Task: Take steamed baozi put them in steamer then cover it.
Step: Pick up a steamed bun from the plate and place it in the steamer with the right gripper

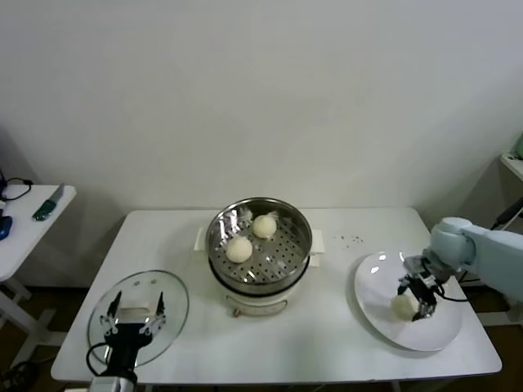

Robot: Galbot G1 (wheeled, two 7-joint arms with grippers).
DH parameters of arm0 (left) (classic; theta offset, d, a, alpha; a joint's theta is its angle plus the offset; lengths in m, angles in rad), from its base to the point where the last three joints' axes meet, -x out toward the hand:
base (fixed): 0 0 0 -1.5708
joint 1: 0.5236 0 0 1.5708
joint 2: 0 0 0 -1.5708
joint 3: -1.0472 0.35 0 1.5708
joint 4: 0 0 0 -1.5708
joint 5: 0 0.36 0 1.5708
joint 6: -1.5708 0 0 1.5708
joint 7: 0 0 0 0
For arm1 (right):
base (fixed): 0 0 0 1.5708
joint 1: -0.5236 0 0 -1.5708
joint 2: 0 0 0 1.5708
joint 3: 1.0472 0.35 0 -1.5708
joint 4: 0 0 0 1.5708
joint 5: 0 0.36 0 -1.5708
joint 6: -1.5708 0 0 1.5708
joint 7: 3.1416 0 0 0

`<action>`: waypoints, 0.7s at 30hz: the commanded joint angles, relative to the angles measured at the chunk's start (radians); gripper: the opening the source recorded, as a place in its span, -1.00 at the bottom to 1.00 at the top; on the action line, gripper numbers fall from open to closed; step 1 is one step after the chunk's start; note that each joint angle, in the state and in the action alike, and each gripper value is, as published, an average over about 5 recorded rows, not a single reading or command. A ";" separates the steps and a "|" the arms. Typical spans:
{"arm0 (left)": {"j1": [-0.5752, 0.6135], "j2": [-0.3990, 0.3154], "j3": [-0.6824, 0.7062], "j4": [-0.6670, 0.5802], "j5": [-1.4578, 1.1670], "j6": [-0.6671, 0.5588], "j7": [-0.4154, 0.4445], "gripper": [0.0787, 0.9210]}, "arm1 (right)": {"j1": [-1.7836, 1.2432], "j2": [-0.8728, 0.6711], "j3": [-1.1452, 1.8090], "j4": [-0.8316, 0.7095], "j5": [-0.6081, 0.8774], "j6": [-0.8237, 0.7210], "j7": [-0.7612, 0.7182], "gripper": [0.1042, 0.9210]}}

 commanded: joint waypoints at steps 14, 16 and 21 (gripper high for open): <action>0.021 0.004 0.003 0.048 -0.027 -0.016 -0.010 0.77 | 0.579 0.596 -0.106 -0.041 0.021 0.533 -0.080 0.43; 0.022 0.006 0.002 0.046 -0.031 -0.017 -0.009 0.77 | 0.538 0.656 -0.072 -0.062 0.007 0.547 -0.084 0.43; 0.025 0.007 -0.005 0.045 -0.044 -0.017 -0.009 0.77 | 0.414 0.776 -0.007 -0.096 -0.058 0.556 -0.094 0.45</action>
